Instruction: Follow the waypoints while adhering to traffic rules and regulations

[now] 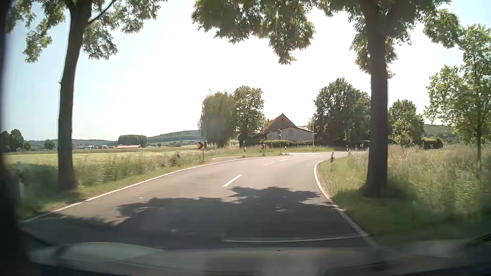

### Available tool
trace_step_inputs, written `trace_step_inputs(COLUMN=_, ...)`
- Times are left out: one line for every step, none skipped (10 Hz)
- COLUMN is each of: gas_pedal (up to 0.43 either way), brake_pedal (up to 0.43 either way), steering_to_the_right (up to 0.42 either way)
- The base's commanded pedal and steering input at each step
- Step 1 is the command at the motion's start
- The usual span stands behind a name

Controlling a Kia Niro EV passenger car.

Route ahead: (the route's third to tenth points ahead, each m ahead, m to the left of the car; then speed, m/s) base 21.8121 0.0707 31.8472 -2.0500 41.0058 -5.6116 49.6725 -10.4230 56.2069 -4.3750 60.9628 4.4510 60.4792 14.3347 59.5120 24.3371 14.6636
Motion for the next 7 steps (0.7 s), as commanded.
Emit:
trace_step_inputs(gas_pedal=0.0, brake_pedal=0.207, steering_to_the_right=0.021)
trace_step_inputs(gas_pedal=0.0, brake_pedal=0.213, steering_to_the_right=0.026)
trace_step_inputs(gas_pedal=0.0, brake_pedal=0.213, steering_to_the_right=0.032)
trace_step_inputs(gas_pedal=0.0, brake_pedal=0.213, steering_to_the_right=0.036)
trace_step_inputs(gas_pedal=0.0, brake_pedal=0.213, steering_to_the_right=0.04)
trace_step_inputs(gas_pedal=0.0, brake_pedal=0.213, steering_to_the_right=0.045)
trace_step_inputs(gas_pedal=0.0, brake_pedal=0.22, steering_to_the_right=0.047)
